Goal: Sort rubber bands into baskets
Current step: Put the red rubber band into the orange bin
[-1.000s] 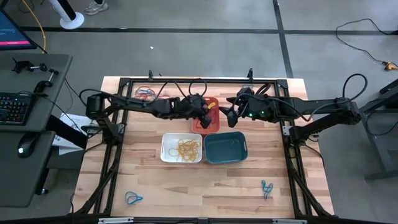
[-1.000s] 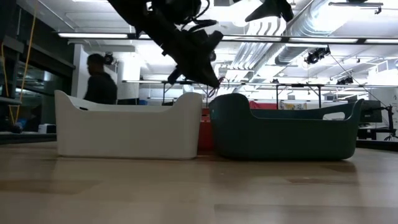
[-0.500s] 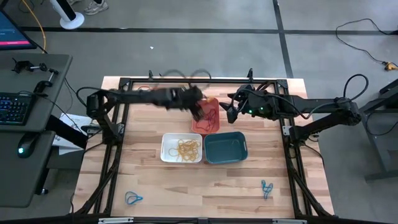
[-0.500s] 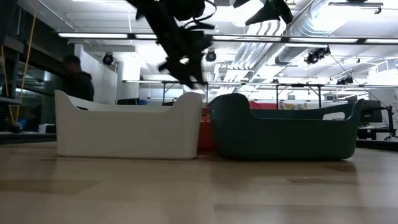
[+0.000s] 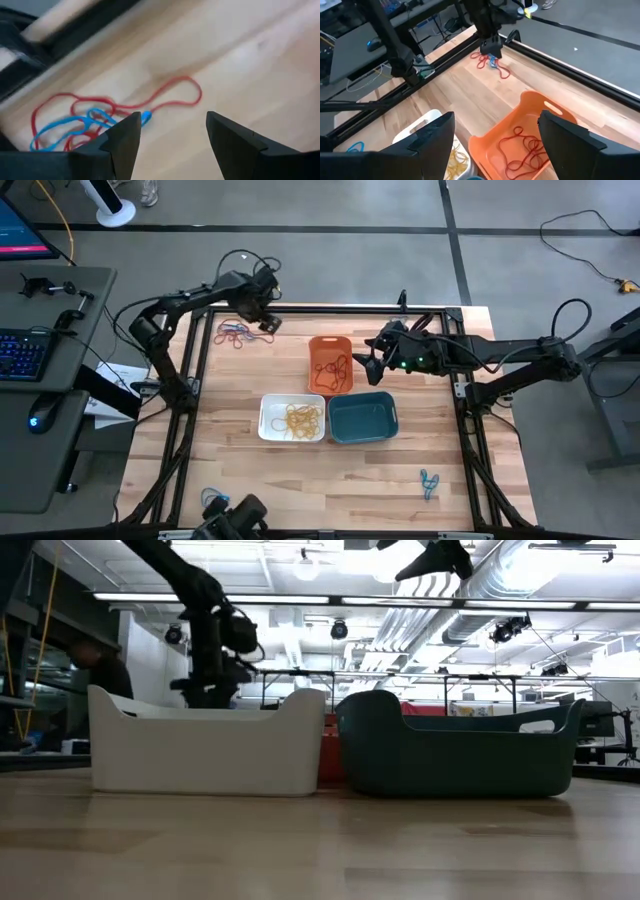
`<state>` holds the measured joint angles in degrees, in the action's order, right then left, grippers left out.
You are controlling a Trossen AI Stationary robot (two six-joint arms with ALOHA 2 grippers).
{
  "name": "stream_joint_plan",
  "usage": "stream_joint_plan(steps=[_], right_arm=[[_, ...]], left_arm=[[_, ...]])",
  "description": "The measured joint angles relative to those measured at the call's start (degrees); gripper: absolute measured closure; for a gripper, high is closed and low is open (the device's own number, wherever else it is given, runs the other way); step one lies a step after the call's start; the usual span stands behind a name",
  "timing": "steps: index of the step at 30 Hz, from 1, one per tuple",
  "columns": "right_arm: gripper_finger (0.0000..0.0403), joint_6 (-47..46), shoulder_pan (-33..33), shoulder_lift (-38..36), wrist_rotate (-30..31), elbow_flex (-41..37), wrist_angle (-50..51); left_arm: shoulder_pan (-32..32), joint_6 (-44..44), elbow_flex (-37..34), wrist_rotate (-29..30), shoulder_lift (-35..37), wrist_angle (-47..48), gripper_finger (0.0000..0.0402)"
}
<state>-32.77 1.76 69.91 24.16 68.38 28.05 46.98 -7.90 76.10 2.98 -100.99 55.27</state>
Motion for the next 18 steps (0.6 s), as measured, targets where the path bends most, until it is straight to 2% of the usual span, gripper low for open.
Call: stream_joint_plan(steps=[3, 6, 12, 18], right_arm=[[0.0128, -1.2, -0.3, 0.0, 0.1, 0.0, 0.0], [0.0128, -3.0, -1.0, 0.0, 0.4, 0.0, 0.0], [0.0128, -7.7, -1.2, 0.2, 0.8, 0.0, -0.1], [0.0128, -11.4, -0.6, 2.1, 0.8, 0.0, -0.1]], left_arm=[[-2.2, 5.0, 0.1, 0.8, -1.6, -2.6, 0.0183], [-3.8, 7.0, 0.1, 4.5, -4.8, -4.6, 0.0183], [-3.2, 8.9, 0.0, 4.7, -11.7, -1.4, 0.0183], [-2.4, 10.7, 0.0, 4.6, -13.4, -4.6, 0.0183]])
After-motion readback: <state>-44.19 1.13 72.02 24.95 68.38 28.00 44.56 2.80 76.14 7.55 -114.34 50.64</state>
